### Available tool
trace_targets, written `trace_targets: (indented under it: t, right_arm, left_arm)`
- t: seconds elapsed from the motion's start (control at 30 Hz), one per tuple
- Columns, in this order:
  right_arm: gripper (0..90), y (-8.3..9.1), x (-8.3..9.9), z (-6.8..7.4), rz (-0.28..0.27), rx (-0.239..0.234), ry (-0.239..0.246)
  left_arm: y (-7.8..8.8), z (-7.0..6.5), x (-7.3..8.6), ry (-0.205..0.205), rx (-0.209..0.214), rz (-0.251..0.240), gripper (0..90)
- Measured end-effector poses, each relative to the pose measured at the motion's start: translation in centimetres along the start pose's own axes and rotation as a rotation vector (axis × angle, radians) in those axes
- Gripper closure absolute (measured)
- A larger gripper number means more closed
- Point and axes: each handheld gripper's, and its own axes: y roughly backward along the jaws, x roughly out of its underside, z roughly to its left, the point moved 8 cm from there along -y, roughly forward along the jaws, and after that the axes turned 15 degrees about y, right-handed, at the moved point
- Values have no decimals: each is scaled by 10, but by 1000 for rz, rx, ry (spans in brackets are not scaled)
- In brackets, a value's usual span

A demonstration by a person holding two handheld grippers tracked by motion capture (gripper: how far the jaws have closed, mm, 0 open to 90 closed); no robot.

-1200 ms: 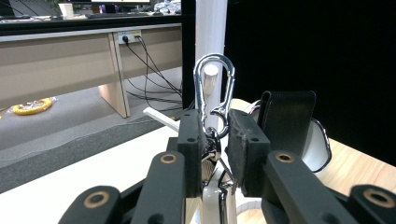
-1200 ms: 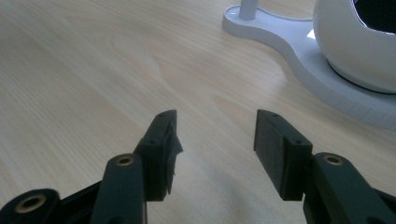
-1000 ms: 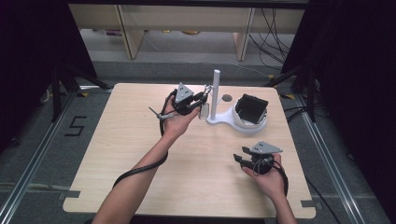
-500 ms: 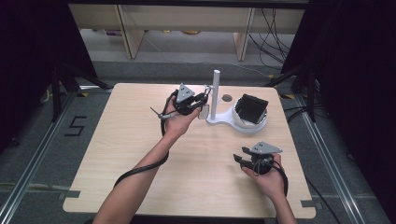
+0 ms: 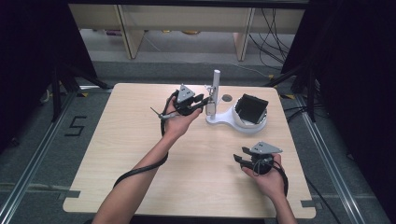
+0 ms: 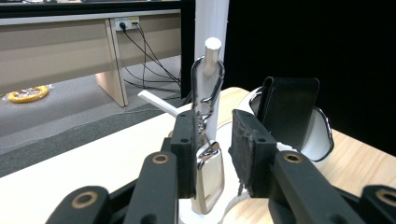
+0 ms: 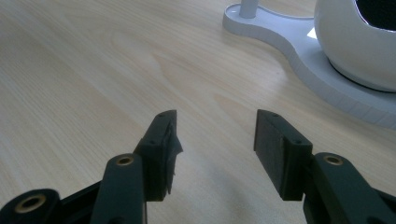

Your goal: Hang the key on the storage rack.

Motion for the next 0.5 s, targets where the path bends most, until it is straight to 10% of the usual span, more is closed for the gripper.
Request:
trace_targets:
  t: [0.5]
  right_arm:
    - [503, 0, 0, 0, 6, -1, -1]
  left_arm:
    - [51, 22, 19, -63, -36, 39, 557]
